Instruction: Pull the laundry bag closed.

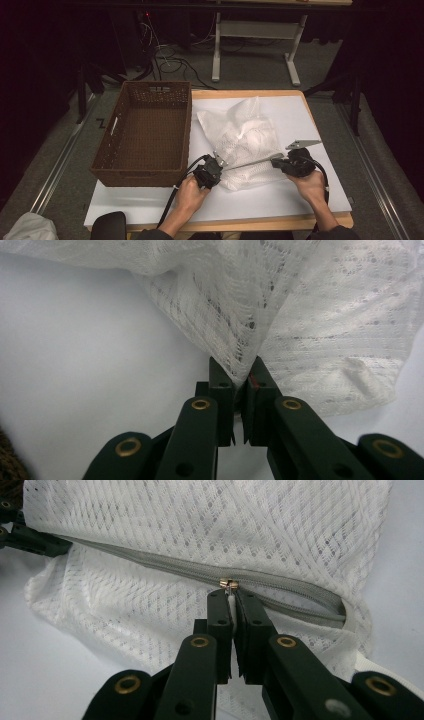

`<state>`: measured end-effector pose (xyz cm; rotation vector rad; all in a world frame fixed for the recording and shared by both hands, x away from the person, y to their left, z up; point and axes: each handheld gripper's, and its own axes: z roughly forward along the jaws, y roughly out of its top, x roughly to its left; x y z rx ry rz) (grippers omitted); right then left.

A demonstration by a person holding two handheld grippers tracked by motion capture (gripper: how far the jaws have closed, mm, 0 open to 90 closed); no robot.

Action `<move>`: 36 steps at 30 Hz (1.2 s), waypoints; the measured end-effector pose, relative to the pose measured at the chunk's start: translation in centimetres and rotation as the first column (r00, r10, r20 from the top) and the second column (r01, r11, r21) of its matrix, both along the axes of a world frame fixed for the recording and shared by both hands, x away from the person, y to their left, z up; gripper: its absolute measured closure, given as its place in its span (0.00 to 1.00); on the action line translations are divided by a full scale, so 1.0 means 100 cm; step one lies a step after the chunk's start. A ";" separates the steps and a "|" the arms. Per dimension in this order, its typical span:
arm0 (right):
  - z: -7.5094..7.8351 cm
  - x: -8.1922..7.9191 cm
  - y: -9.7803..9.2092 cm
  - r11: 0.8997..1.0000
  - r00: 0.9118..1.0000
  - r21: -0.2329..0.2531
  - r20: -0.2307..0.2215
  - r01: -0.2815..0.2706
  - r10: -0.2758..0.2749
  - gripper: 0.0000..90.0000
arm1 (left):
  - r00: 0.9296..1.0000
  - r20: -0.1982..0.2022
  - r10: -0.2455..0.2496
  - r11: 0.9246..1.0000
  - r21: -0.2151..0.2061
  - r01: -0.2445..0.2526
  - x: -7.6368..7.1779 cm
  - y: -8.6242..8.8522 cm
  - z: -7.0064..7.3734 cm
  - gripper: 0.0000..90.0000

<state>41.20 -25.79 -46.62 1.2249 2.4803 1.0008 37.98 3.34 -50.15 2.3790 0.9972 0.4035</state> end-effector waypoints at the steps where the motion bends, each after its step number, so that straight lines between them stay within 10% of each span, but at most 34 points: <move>1: 0.000 0.000 0.000 1.000 1.000 0.001 -0.001 -0.001 0.001 0.97 | 1.000 0.001 -0.001 1.000 0.004 0.001 0.000 0.000 0.000 0.94; 36: -0.001 0.001 -0.021 0.997 0.997 0.008 0.008 0.072 -0.073 0.97 | 1.000 0.000 -0.008 1.000 -0.030 0.008 0.000 0.004 -0.002 0.94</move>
